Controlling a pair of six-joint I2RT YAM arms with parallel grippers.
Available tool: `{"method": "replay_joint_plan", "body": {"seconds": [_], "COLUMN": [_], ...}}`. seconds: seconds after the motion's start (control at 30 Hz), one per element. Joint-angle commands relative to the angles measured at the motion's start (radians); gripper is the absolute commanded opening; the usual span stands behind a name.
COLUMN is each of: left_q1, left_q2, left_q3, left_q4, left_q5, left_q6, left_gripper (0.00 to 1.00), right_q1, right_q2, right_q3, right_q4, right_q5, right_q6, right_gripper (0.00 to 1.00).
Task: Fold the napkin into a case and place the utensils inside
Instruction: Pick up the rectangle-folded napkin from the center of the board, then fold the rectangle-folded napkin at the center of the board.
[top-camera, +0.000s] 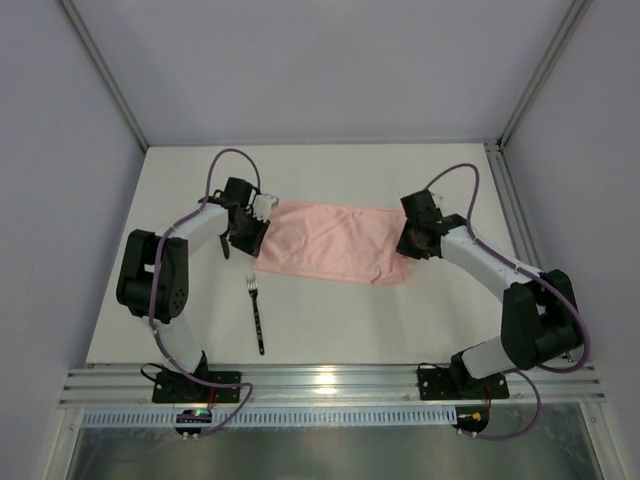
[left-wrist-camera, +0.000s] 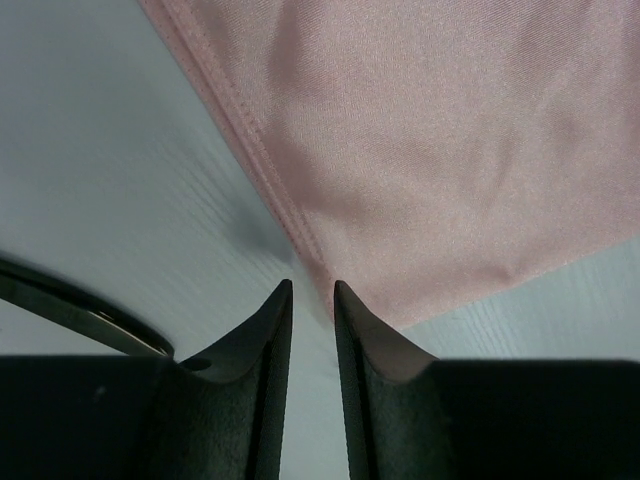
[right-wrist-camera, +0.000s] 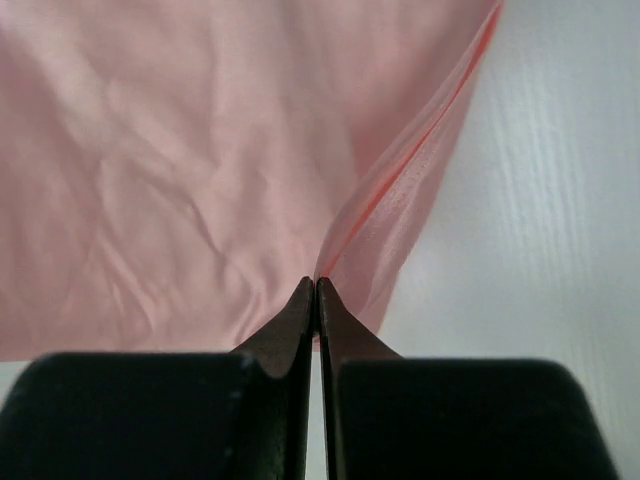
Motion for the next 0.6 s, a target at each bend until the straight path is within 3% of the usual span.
{"method": "replay_joint_plan", "body": {"seconds": [0.0, 0.33, 0.43, 0.57], "left_q1": [0.002, 0.021, 0.042, 0.065], "left_q2": [0.025, 0.045, 0.059, 0.063], "left_q3": [0.001, -0.020, -0.023, -0.033], "left_q4": [0.001, 0.007, 0.009, 0.007], "left_q5": [0.009, 0.052, 0.070, 0.098], "left_q6": [-0.016, -0.013, -0.016, -0.011], "left_gripper": [0.25, 0.16, 0.14, 0.12], "right_q1": [0.155, 0.465, 0.533, 0.584], "right_q2": [0.142, 0.674, 0.811, 0.912], "right_q3": [0.205, 0.884, 1.049, 1.153], "right_q4": [-0.040, -0.062, -0.037, 0.029], "right_q5": [0.058, 0.005, -0.049, -0.130], "right_q6": [-0.055, -0.125, -0.144, -0.141], "right_gripper": [0.04, 0.04, 0.04, 0.04]}}
